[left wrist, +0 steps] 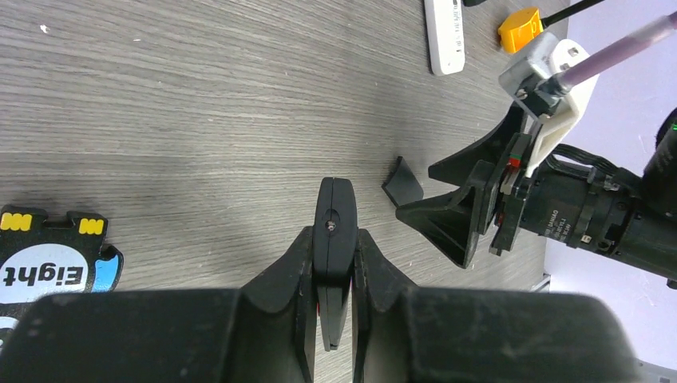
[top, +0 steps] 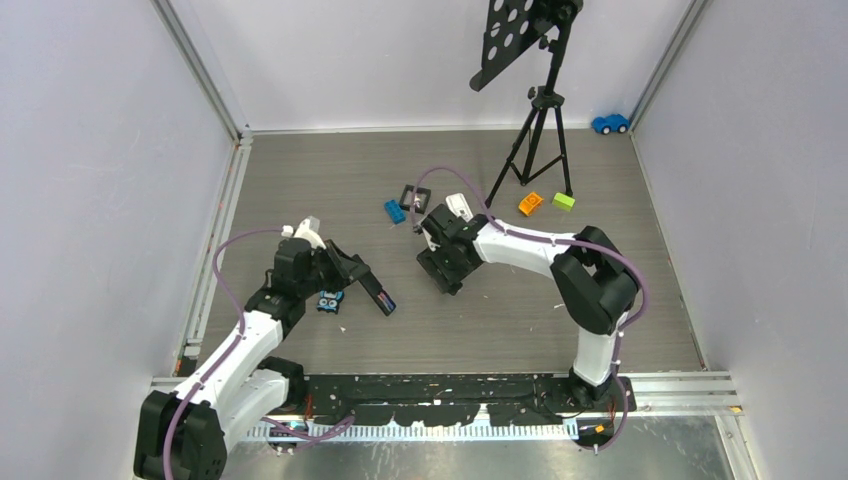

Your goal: Load the batteries into the remote control

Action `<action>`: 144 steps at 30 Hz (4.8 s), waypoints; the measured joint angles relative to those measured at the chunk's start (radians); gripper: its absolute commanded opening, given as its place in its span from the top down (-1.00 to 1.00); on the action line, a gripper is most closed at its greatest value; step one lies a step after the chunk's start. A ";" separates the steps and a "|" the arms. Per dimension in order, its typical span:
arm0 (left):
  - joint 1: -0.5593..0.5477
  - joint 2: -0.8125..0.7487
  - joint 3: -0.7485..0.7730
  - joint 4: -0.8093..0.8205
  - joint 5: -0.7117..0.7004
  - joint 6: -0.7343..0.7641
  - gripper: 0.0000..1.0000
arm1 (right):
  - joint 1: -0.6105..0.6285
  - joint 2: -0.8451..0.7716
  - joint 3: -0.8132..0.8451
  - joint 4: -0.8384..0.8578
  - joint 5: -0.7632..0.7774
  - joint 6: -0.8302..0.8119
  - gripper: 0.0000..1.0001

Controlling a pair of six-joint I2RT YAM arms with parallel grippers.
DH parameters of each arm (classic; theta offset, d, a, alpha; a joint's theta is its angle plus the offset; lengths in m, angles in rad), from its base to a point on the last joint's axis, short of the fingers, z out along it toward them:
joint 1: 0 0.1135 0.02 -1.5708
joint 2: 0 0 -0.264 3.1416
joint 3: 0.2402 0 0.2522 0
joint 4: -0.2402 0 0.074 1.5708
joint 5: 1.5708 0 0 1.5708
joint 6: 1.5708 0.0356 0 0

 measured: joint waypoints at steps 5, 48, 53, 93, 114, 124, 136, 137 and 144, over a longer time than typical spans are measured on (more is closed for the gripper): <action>0.000 0.000 0.002 -0.006 0.000 0.004 1.00 | 0.000 0.043 0.050 -0.085 -0.003 -0.031 -0.29; 0.006 0.073 -0.023 0.332 0.198 -0.071 1.00 | 0.092 -0.227 0.044 -0.059 -0.186 0.102 0.34; 0.006 0.074 -0.023 0.334 0.205 -0.096 1.00 | 0.147 -0.240 0.044 -0.006 -0.207 0.122 0.33; 0.011 0.049 0.024 0.166 0.250 -0.189 1.00 | 0.206 -0.134 0.124 -0.049 -0.247 0.096 0.21; 0.026 0.092 0.033 0.185 0.296 -0.179 1.00 | 0.206 -0.044 0.224 -0.134 -0.254 0.094 0.09; 0.030 0.094 0.007 0.234 0.310 -0.180 1.00 | 0.208 -0.044 0.224 -0.134 -0.233 0.109 0.06; 0.018 0.105 -0.007 0.245 0.391 -0.246 1.00 | 0.217 -0.014 0.228 -0.014 -0.218 0.124 -0.03; 0.018 0.105 -0.007 0.242 0.391 -0.252 1.00 | 0.217 -0.013 0.228 -0.009 -0.215 0.124 -0.03; 0.018 0.114 -0.007 0.241 0.390 -0.262 1.00 | 0.218 -0.019 0.212 0.016 -0.202 0.132 -0.14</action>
